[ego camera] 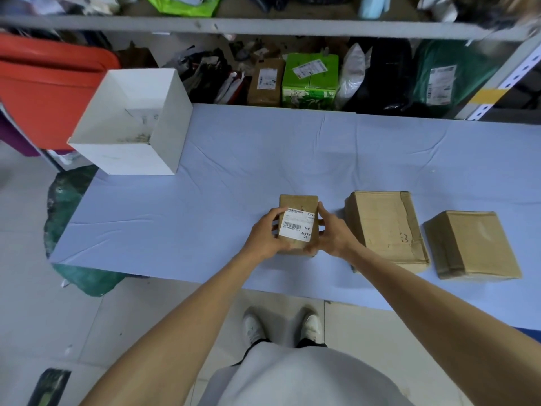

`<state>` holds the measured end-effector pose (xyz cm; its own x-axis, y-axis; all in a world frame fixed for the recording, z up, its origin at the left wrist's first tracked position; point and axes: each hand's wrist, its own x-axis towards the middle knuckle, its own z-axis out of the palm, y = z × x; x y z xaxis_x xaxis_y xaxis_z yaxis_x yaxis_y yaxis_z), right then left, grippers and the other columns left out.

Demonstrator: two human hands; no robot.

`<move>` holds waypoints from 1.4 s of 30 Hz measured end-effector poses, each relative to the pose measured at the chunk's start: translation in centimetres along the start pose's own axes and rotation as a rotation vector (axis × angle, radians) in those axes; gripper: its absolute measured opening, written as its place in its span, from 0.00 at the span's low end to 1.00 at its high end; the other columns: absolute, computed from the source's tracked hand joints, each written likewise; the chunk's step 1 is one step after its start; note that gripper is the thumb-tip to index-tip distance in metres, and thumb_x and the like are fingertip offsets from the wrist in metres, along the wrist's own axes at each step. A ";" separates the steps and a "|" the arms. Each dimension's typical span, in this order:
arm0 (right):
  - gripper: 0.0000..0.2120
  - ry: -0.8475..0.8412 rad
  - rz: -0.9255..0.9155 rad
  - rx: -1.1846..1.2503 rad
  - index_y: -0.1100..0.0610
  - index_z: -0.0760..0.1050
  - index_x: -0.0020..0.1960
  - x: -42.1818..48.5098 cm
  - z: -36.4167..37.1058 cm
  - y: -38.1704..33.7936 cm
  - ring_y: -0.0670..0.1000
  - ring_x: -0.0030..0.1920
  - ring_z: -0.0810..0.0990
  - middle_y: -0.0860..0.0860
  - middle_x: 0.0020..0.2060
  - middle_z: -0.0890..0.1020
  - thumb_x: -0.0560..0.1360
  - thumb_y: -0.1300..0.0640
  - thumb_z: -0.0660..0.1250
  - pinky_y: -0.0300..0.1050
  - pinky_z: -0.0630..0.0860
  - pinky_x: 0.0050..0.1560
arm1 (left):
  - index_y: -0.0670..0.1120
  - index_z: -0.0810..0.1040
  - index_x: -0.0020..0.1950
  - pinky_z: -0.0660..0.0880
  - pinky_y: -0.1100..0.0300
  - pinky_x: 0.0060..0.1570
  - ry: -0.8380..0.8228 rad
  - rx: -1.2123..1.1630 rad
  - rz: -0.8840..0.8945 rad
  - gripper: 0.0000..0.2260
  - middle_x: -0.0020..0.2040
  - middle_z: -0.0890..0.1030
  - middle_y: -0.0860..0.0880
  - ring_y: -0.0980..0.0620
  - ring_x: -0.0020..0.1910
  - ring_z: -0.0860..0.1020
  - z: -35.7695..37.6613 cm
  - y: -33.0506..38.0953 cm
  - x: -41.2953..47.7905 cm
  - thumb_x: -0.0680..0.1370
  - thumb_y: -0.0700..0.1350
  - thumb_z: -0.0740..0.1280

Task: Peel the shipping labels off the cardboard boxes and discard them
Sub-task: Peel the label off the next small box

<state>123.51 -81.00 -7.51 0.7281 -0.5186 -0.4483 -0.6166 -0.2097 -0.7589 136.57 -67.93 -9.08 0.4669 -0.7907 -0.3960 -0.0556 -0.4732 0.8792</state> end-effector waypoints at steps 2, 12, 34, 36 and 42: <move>0.50 -0.002 0.010 0.001 0.55 0.54 0.75 0.1 0.0 -0.1 0.51 0.57 0.76 0.53 0.60 0.77 0.62 0.68 0.77 0.41 0.76 0.48 | 0.49 0.67 0.71 0.77 0.72 0.43 0.002 0.013 0.004 0.38 0.67 0.73 0.45 0.53 0.58 0.75 0.0 0.0 0.1 0.65 0.31 0.77; 0.45 0.003 0.023 -0.039 0.54 0.60 0.70 0.2 -0.1 -0.3 0.54 0.55 0.79 0.49 0.53 0.78 0.59 0.68 0.78 0.47 0.80 0.49 | 0.56 0.77 0.51 0.81 0.54 0.52 -0.011 0.119 0.049 0.23 0.65 0.71 0.48 0.46 0.59 0.78 0.1 -0.5 0.7 0.64 0.32 0.75; 0.41 -0.001 0.033 -0.051 0.54 0.62 0.66 0.5 -0.2 -0.2 0.53 0.54 0.78 0.52 0.55 0.79 0.59 0.68 0.78 0.49 0.81 0.49 | 0.53 0.78 0.49 0.75 0.58 0.58 -0.003 0.325 -0.013 0.16 0.60 0.74 0.50 0.50 0.57 0.78 -0.9 1.1 1.4 0.67 0.39 0.76; 0.42 -0.007 0.039 -0.044 0.54 0.61 0.67 0.5 -0.1 -0.1 0.51 0.54 0.76 0.52 0.56 0.79 0.60 0.68 0.78 0.48 0.80 0.50 | 0.52 0.75 0.51 0.77 0.53 0.56 0.062 0.291 -0.013 0.12 0.58 0.78 0.50 0.49 0.56 0.79 -1.2 1.3 1.5 0.71 0.39 0.72; 0.54 -0.015 0.088 -0.069 0.53 0.49 0.76 0.4 0.2 0.0 0.54 0.57 0.77 0.50 0.60 0.76 0.60 0.64 0.78 0.53 0.81 0.52 | 0.48 0.76 0.53 0.73 0.65 0.42 0.334 0.340 0.113 0.05 0.53 0.77 0.48 0.55 0.44 0.78 -0.1 1.9 2.5 0.77 0.46 0.67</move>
<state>123.91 -81.05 -7.77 0.6742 -0.5248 -0.5197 -0.6974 -0.2205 -0.6820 137.76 -70.76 -8.35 0.6956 -0.7032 -0.1474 -0.3818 -0.5355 0.7533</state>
